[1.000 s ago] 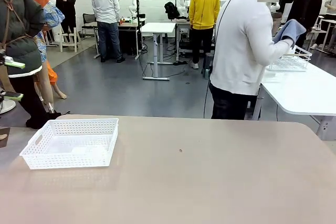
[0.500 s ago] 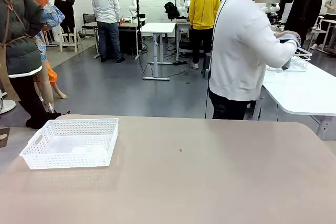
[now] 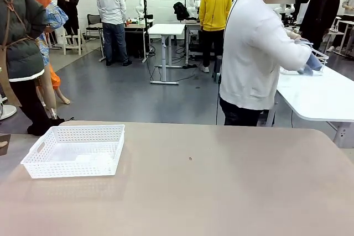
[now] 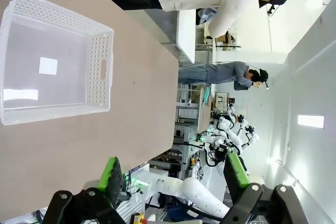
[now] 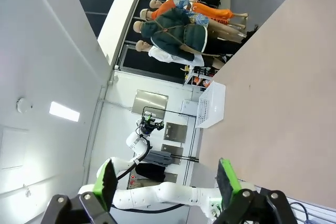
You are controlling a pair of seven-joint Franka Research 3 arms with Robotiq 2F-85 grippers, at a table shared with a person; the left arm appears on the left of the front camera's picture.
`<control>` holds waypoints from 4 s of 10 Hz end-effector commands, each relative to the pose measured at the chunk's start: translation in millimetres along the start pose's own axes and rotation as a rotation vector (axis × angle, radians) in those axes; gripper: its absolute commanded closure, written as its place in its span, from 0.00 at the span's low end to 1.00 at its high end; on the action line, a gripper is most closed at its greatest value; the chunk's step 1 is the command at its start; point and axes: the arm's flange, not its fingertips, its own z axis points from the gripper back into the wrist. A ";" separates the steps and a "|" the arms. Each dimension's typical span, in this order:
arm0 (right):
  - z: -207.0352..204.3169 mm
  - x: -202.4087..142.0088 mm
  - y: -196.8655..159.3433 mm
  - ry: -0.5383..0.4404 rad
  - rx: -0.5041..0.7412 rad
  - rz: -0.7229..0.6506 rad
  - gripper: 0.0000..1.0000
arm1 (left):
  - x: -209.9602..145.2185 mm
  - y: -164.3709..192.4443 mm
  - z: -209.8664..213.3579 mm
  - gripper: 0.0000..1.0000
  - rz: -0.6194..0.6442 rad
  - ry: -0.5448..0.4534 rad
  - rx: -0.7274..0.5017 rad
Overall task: Clean and organize the cups into the basket.
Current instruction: Pick up the Organizing basket and move it to the center of the table, then pick up the Reusable plastic cup from the right side of the table and place it inside the Organizing basket.
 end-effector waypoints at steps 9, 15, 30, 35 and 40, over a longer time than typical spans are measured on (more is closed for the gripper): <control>0.5 2.7 1.3 -0.006 0.023 0.022 0.00 | -0.7 0.0 0.9 0.00 0.000 0.003 -0.008; 0.5 2.7 1.3 -0.006 0.023 0.022 0.00 | -0.7 0.0 0.9 0.00 0.000 0.003 -0.008; 0.5 2.7 1.3 -0.006 0.023 0.022 0.00 | -0.7 0.0 0.9 0.00 0.000 0.003 -0.008; 0.5 2.7 1.3 -0.006 0.023 0.022 0.00 | -0.7 0.0 0.9 0.00 0.000 0.003 -0.008; 0.5 2.7 1.3 -0.006 0.023 0.022 0.00 | -0.7 0.0 0.9 0.00 0.000 0.003 -0.008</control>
